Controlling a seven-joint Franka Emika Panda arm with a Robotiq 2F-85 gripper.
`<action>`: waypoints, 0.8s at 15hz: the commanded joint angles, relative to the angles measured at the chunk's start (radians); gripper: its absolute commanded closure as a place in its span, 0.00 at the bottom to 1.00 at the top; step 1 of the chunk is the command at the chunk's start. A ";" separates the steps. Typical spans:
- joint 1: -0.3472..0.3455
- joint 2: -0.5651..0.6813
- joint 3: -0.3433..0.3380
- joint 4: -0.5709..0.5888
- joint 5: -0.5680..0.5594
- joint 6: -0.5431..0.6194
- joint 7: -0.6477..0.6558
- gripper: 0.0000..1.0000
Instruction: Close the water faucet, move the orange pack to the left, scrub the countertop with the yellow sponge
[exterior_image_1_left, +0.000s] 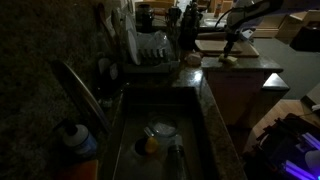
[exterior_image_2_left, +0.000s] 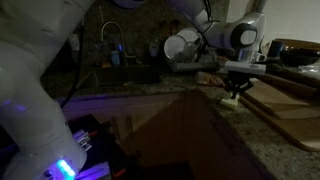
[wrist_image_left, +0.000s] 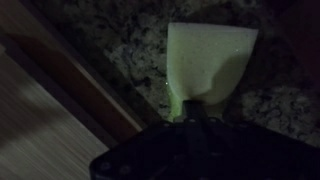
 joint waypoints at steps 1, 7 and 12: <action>0.001 -0.046 -0.013 -0.068 -0.015 -0.064 0.075 1.00; -0.023 -0.065 -0.065 -0.107 -0.019 -0.019 0.218 0.59; -0.030 -0.033 -0.058 -0.052 -0.022 -0.045 0.210 0.59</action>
